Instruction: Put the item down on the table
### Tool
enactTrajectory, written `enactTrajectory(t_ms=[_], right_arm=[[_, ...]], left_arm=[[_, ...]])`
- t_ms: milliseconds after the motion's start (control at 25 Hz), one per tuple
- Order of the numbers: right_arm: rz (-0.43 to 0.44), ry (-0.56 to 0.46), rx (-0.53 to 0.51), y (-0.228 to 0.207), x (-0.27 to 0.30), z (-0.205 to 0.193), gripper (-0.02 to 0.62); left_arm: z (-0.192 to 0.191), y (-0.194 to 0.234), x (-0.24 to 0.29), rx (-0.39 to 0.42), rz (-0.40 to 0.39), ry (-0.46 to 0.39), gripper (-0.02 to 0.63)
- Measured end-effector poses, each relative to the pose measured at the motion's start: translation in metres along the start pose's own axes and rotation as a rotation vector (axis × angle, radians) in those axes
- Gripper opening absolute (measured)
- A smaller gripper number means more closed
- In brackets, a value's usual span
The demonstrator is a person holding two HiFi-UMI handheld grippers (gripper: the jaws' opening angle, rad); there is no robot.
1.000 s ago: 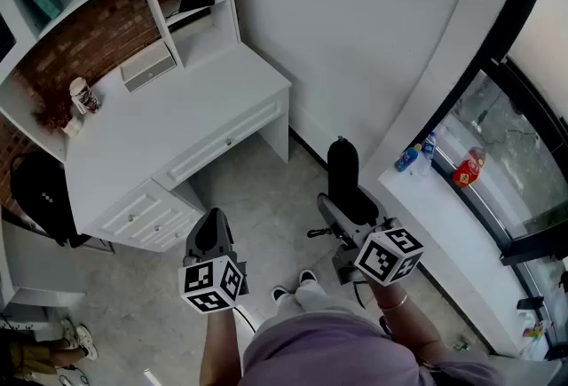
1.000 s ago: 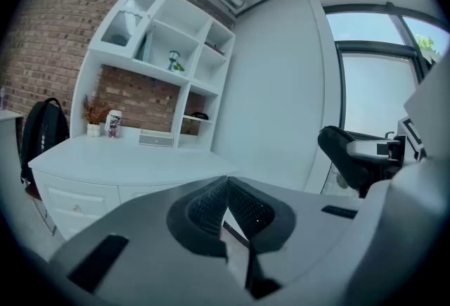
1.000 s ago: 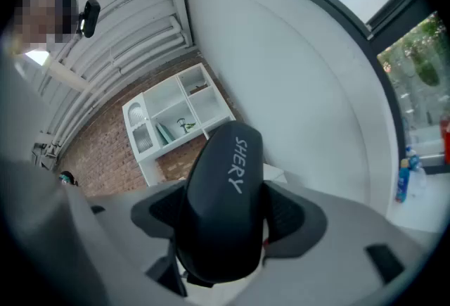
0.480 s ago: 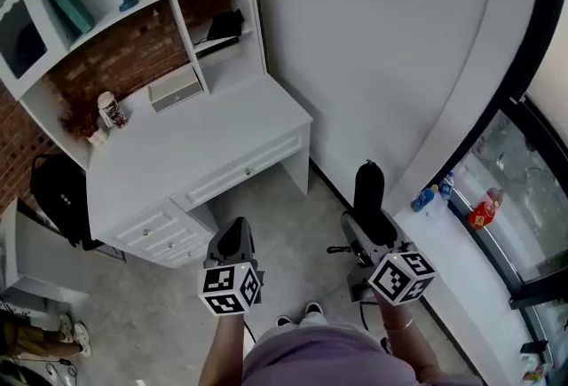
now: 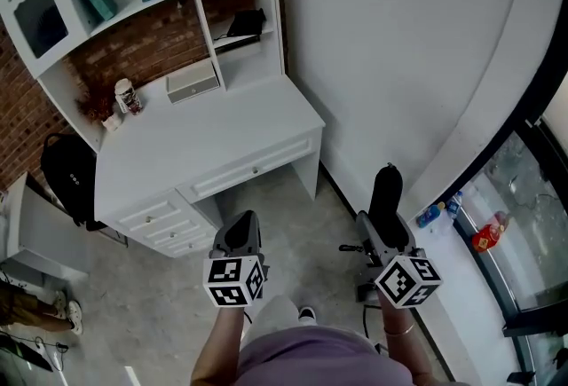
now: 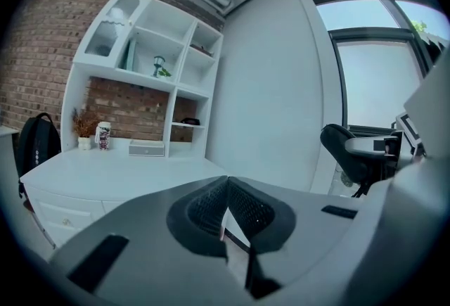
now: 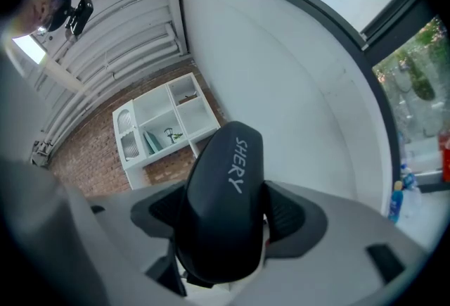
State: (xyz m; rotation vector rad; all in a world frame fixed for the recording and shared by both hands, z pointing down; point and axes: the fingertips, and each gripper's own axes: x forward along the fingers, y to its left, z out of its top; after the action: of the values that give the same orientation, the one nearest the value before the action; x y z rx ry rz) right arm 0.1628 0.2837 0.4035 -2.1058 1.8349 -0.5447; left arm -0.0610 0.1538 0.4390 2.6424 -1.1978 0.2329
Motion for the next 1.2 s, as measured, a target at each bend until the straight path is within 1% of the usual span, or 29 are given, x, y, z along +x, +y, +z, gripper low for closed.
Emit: enactTrajectory(t_ms=[200,320,440,640,880,1200], right_arm=[[-0.014,-0.002,-0.021,-0.011,0.005,-0.003,0.337],[-0.035,-0.009,-0.013,-0.019,0.012,-0.003,0.337],[-0.049,-0.022,-0.029,-0.022,0.029,0.001,0.337],[-0.058,-0.023,-0.038,-0.022,0.08,0.004,0.337],[-0.071,-0.024,-0.054,-0.009,0.154,0.01,0.337],[-0.093,-0.004,-0.055,0.004,0.235,0.01,0.337]], left_arm=[[-0.009,0.001,0.016,0.01,0.003,0.033,0.0],[-0.009,0.001,0.033,0.022,-0.018,0.042,0.0],[-0.004,0.007,0.056,0.024,-0.045,0.033,0.0],[0.01,0.03,0.101,0.029,-0.063,0.021,0.0],[0.033,0.073,0.156,0.02,-0.074,0.012,0.0],[0.052,0.121,0.218,0.011,-0.107,0.029,0.0]])
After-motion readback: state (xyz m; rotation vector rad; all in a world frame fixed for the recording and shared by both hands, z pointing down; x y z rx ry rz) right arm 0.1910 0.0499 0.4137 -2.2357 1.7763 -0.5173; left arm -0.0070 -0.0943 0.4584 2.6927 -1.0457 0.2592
